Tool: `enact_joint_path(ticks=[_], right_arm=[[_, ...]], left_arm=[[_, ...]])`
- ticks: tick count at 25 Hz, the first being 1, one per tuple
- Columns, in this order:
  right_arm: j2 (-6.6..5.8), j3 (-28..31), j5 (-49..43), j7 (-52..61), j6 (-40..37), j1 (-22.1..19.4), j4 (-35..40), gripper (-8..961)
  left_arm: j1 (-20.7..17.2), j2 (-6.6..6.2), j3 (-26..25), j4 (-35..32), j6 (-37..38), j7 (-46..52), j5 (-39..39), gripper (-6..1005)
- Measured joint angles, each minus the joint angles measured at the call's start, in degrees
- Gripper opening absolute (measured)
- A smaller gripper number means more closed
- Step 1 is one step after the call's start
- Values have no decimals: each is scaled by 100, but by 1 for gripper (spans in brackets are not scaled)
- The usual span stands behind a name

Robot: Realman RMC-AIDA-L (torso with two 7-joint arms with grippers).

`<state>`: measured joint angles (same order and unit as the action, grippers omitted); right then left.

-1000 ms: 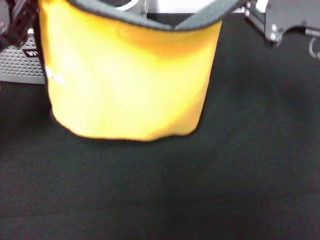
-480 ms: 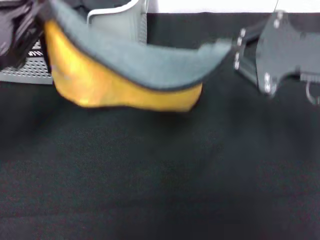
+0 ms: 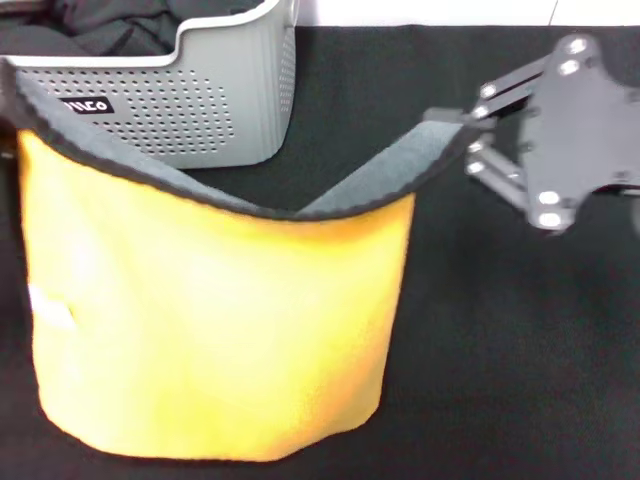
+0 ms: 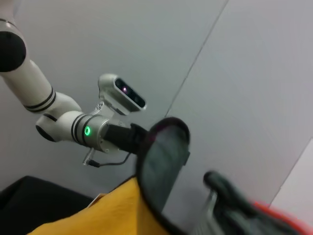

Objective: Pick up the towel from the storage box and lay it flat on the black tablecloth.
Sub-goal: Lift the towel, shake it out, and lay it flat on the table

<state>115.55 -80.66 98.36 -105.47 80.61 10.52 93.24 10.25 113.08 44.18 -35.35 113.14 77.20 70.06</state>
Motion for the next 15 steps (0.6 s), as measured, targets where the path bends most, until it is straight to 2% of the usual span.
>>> enact_joint_path(ticks=[2,4,5,9,12,15], right_arm=[[13,-27,-32,1,-23,369,-826,5],[22,1,-49,-19,-33,927,-2090,5],[22,35,-52,-33,-51,1108,-2471,5],[-15,473,-100,-313,-155,2119,-4523,5],[-14,953,-382,-567,-170,2507,-5307,5],[7,1132,-552,-645,-356,2563,-5429,5]], left_arm=[[105,-6,-81,249,-558,-76,419,45],[161,9,-169,393,-1175,-105,798,45],[174,20,-204,419,-1529,-88,946,45],[219,68,-238,462,-2711,59,1144,45],[331,90,-229,521,-3250,110,1221,46],[435,136,-240,567,-3507,107,1313,46]])
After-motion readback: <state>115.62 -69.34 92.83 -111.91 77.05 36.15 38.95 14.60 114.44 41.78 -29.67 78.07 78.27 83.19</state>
